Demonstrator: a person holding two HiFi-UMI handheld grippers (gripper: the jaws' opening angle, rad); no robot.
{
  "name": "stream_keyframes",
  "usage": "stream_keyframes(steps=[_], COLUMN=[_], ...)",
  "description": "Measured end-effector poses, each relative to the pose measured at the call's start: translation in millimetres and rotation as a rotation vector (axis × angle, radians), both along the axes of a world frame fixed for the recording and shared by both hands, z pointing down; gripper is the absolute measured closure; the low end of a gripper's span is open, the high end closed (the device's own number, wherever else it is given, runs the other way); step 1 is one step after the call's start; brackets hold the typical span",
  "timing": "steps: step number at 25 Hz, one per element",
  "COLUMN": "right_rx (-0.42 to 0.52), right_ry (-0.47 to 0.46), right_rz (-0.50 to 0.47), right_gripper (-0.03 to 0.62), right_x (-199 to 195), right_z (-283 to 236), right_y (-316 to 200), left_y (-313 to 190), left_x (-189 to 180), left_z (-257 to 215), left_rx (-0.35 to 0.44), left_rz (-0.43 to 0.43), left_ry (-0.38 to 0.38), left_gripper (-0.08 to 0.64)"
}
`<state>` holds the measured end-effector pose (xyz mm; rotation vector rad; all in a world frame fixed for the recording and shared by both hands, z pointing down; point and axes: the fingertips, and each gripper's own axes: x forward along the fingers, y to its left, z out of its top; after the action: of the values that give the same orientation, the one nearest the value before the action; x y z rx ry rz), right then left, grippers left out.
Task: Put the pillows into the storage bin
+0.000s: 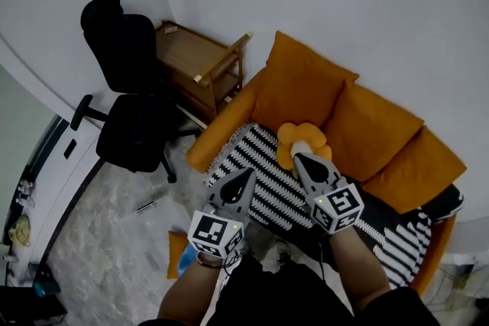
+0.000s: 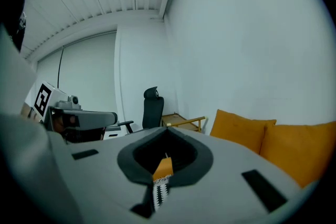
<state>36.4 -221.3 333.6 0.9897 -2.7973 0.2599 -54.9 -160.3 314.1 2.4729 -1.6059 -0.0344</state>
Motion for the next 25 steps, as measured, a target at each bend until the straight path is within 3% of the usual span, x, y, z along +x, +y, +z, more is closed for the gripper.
stream_keyframes(steps=[9,15,25], right_rx=[-0.019,-0.048,-0.156], right_ry=[0.029,0.040,-0.025], right_rz=[0.154,0.210,0.215], right_gripper=[0.589,0.589,0.587], right_x=[11.2,43.4,108.9], right_z=[14.2,32.8,87.1], right_y=[-13.9,-24.7,-69.7], left_y=[-31.9,-46.8,-81.1], left_x=[3.8,31.9,93.4], left_z=[19.2,37.1,65.8], left_rx=[-0.031,-0.065,-0.116], left_rz=[0.162,0.213,0.193], left_ry=[0.020,0.025,-0.015], left_gripper=[0.554,0.554,0.554])
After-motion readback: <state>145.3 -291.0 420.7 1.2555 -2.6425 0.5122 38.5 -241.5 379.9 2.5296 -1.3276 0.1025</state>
